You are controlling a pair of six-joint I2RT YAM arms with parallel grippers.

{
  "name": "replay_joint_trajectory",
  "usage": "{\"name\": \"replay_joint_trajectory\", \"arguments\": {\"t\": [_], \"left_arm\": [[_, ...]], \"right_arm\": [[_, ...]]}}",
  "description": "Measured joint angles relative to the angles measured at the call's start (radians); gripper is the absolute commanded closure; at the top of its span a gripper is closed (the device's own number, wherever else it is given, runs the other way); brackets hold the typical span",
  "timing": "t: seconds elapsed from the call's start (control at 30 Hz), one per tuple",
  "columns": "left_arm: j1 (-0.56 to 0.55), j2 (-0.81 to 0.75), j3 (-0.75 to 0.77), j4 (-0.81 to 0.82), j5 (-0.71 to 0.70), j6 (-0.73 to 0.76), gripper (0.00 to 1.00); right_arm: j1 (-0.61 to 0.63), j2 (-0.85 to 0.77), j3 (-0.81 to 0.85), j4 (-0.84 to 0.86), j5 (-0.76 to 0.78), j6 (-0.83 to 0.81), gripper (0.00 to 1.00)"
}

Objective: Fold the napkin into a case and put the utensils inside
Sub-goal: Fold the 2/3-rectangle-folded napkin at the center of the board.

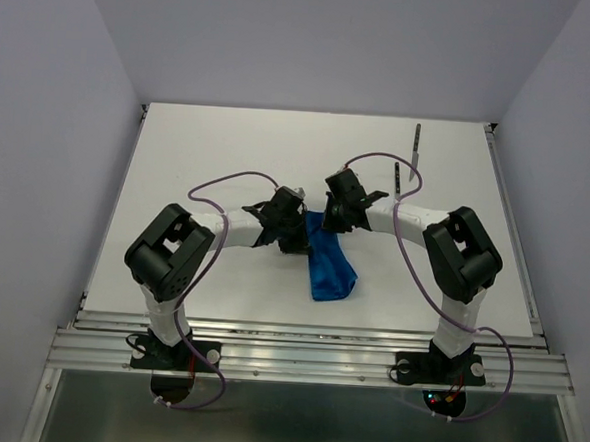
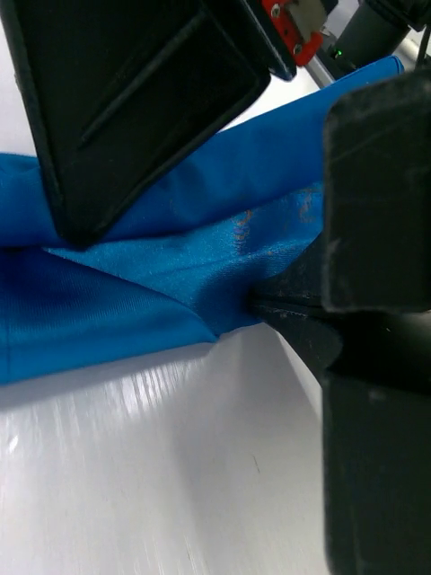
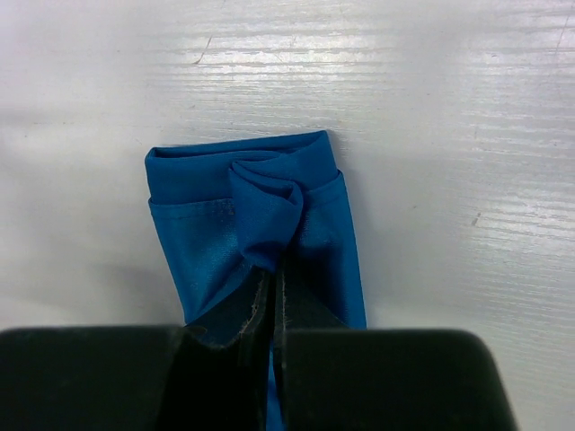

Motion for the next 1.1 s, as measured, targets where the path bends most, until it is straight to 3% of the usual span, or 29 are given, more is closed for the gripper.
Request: {"name": "replay_joint_trajectory", "arguments": {"t": [0.53,1.1], "left_arm": [[-0.029,0.074,0.028,0.109,0.051,-0.063,1.0],[-0.029,0.04,-0.032,0.163,0.033,-0.092,1.0]], "right_arm": [[0.038,0.025,0.074,-0.085,0.077,0.012,0.99],[0.085,0.089,0.166,-0.203,0.282,0.195,0.99]]}}
